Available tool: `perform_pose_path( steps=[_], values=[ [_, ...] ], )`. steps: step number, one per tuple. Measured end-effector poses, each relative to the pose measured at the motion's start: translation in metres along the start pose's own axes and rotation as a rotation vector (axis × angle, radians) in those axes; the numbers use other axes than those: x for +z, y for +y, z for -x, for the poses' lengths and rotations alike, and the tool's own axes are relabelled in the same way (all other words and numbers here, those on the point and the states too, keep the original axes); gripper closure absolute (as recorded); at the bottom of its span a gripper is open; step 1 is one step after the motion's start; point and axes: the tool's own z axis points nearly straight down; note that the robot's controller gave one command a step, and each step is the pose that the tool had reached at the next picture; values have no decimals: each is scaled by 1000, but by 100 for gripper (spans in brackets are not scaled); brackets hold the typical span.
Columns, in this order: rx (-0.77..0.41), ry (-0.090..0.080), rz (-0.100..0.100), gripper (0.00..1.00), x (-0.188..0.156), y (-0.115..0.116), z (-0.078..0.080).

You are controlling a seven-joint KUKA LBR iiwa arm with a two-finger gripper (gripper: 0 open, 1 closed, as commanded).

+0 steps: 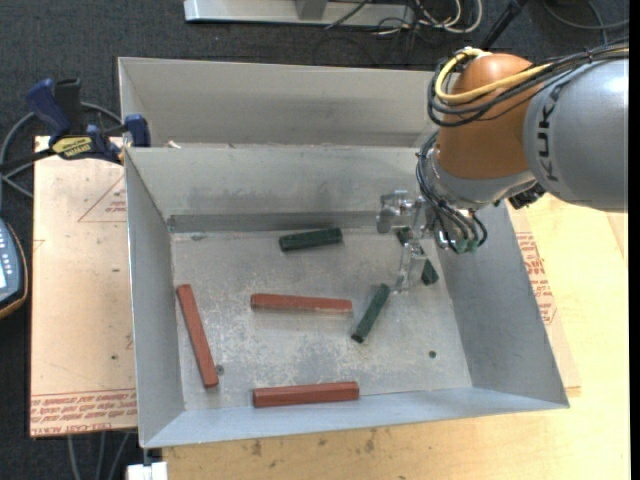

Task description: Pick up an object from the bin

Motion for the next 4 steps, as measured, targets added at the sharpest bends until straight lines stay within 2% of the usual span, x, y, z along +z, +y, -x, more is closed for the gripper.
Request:
perform_pose_path(
  steps=[1, 2, 3, 4],
  values=[
    [-206, 1, 1, 0, 90, 19, -72],
    [-207, -9, -1, 100, 86, 19, -68],
    [-210, -21, -4, 100, -30, 2, -9],
    [-203, -17, -3, 100, -74, 5, 7]
  ],
)
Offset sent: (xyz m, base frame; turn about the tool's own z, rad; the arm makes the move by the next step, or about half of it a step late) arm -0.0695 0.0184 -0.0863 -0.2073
